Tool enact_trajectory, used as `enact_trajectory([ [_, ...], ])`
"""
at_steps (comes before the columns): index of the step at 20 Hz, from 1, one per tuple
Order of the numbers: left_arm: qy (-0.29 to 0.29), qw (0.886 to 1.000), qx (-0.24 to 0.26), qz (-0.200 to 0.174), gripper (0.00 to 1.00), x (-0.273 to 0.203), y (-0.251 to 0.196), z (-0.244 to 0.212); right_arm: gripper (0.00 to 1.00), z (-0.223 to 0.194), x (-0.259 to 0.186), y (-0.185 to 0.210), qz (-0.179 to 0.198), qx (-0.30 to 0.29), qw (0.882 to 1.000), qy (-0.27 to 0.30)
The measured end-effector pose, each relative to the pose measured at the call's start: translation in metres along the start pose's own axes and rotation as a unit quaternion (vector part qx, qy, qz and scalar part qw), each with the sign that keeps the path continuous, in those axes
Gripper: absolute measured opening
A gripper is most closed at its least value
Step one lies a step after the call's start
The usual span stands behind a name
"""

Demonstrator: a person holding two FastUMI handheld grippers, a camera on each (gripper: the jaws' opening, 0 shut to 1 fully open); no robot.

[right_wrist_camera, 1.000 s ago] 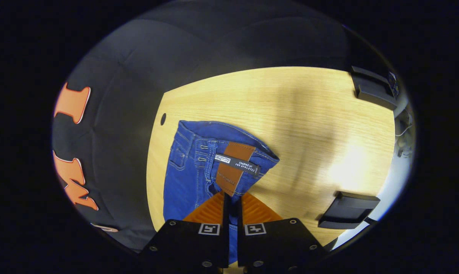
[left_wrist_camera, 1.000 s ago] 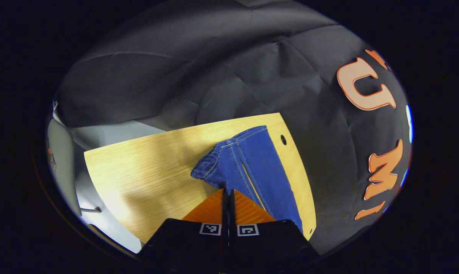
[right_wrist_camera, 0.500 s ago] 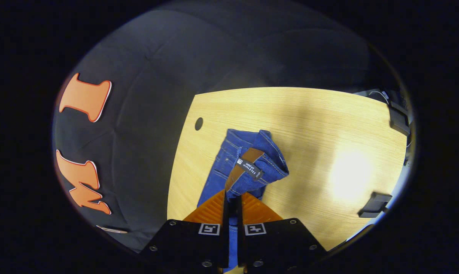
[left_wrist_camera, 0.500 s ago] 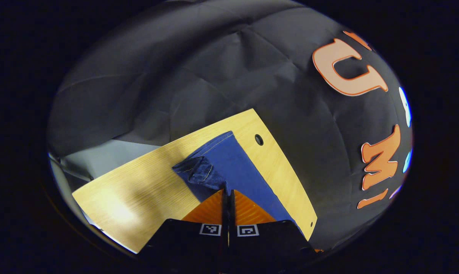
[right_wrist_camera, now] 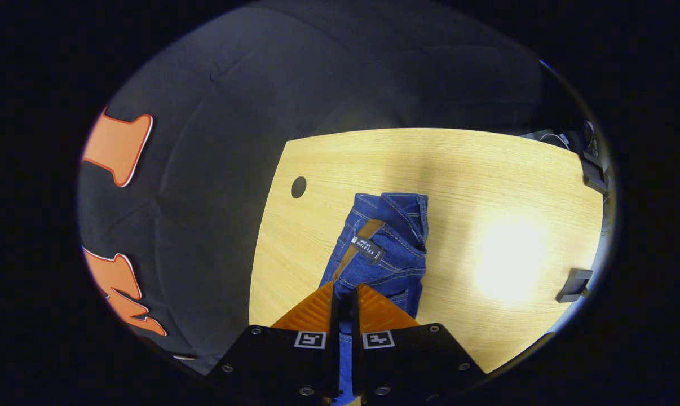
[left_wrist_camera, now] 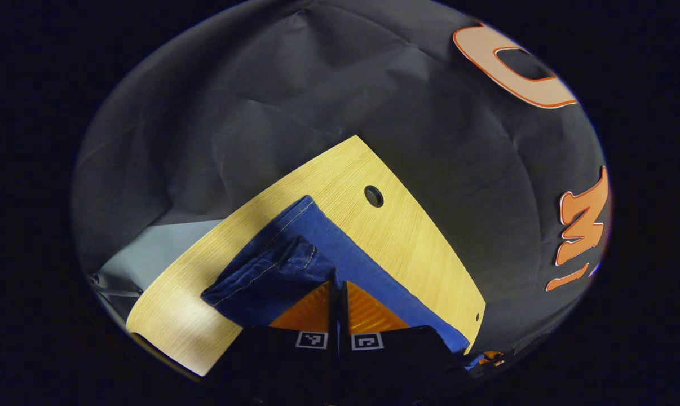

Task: Grasp the waist and the cuffs of the jeans and fold them to make the two legs overlap; first hold the waist and fold one-third of the jeans toward the cuffs, then hold the cuffs and fold the remaining one-third in the same direction to finish folding.

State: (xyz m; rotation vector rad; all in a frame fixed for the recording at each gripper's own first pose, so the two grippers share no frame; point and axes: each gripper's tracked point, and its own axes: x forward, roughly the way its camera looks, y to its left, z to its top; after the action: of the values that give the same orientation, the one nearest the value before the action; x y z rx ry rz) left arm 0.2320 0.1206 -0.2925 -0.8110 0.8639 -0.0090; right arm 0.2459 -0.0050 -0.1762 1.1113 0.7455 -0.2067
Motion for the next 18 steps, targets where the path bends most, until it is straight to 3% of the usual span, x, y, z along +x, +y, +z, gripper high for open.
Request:
enact_trajectory([
  [6,0.008,0.998,0.023,0.065,0.01,0.054,0.013,0.019,0.09,0.010,0.054,0.020,-0.033,-0.008,0.999,0.039],
  [9,0.034,0.991,0.069,0.109,0.05,0.066,0.014,0.014,0.09,0.006,0.081,0.020,-0.059,-0.038,0.996,0.047],
  [10,0.030,0.991,0.079,0.107,0.01,0.068,0.009,0.015,0.09,0.006,0.084,0.022,-0.058,-0.050,0.996,0.050],
  [11,0.017,0.992,0.080,0.098,0.25,0.070,0.000,0.019,0.07,0.005,0.092,0.034,-0.037,-0.053,0.997,0.052],
  [12,-0.003,0.993,0.081,0.086,0.33,0.070,-0.011,0.025,0.26,0.008,0.089,0.050,-0.006,-0.043,0.998,0.051],
  [13,-0.027,0.994,0.079,0.075,0.34,0.066,-0.017,0.033,0.39,0.016,0.087,0.069,0.022,-0.033,0.998,0.045],
  [15,-0.075,0.994,0.063,0.044,0.43,0.062,-0.035,0.054,0.48,0.041,0.076,0.075,0.042,-0.045,0.998,0.006],
  [17,-0.083,0.994,0.068,0.038,0.74,0.046,-0.042,0.055,0.50,0.052,0.067,0.055,0.019,-0.076,0.997,-0.008],
  [18,-0.083,0.992,0.082,0.042,0.79,0.038,-0.043,0.052,0.43,0.051,0.062,0.041,0.004,-0.091,0.996,-0.005],
])
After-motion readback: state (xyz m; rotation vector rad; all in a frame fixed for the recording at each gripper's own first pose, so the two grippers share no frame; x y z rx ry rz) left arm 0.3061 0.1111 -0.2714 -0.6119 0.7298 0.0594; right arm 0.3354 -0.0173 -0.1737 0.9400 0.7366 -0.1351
